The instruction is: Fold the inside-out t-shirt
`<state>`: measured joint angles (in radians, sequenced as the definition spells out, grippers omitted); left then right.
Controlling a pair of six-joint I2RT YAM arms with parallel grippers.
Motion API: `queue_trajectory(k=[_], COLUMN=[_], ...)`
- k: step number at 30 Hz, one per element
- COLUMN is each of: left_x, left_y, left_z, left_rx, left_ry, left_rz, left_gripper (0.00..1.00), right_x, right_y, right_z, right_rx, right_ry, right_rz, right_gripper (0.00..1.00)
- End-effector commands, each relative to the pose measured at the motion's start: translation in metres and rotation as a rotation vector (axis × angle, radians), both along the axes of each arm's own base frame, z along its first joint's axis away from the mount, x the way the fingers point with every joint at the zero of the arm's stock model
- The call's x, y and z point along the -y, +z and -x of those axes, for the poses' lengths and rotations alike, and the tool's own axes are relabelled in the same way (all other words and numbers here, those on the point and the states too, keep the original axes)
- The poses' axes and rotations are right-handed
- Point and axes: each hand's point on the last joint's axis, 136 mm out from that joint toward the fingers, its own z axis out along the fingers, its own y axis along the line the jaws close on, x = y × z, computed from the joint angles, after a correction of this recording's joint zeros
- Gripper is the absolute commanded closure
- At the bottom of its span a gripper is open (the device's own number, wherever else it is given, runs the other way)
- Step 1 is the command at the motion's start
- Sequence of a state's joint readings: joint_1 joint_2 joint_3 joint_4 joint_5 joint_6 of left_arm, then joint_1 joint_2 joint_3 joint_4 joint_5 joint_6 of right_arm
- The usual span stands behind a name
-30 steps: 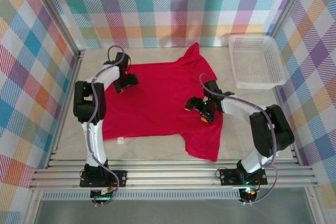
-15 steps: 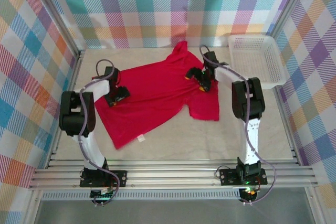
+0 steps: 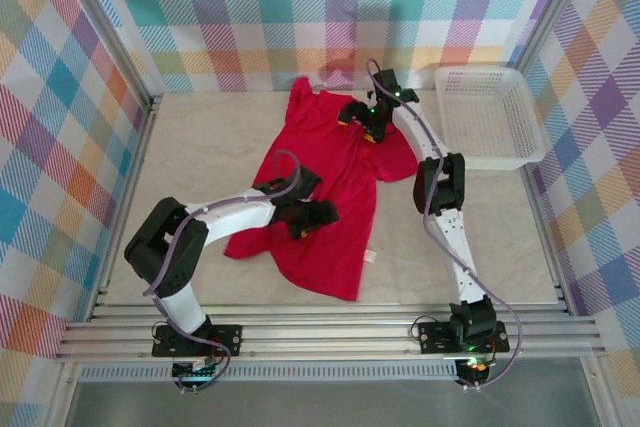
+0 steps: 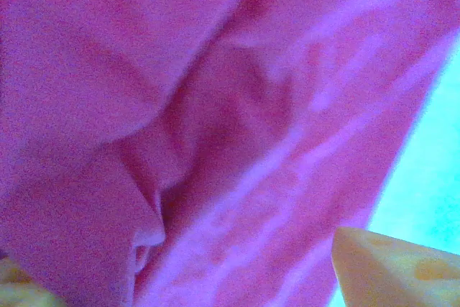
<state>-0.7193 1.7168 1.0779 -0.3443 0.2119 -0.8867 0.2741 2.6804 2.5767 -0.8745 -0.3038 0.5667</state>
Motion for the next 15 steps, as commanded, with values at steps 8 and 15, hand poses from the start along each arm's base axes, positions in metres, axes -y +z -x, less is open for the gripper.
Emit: queue_trajectory(k=[8,15], left_x=[-0.046,-0.078], left_y=[0.099,0.047], left_z=[-0.074,-0.128], left_rx=[0.23,0.136], left_ry=[-0.026,0.053], left_rz=[-0.169,-0.144], left_gripper=[0.23,0.25], right_x=[0.036,0.018], right_y=[0.095,0.064], right_z=[0.089,0.162], right_rx=[0.052,-0.069], right_ry=[0.039,-0.012], right_rz=[0.067,-0.159], right_gripper=[0.06,0.07])
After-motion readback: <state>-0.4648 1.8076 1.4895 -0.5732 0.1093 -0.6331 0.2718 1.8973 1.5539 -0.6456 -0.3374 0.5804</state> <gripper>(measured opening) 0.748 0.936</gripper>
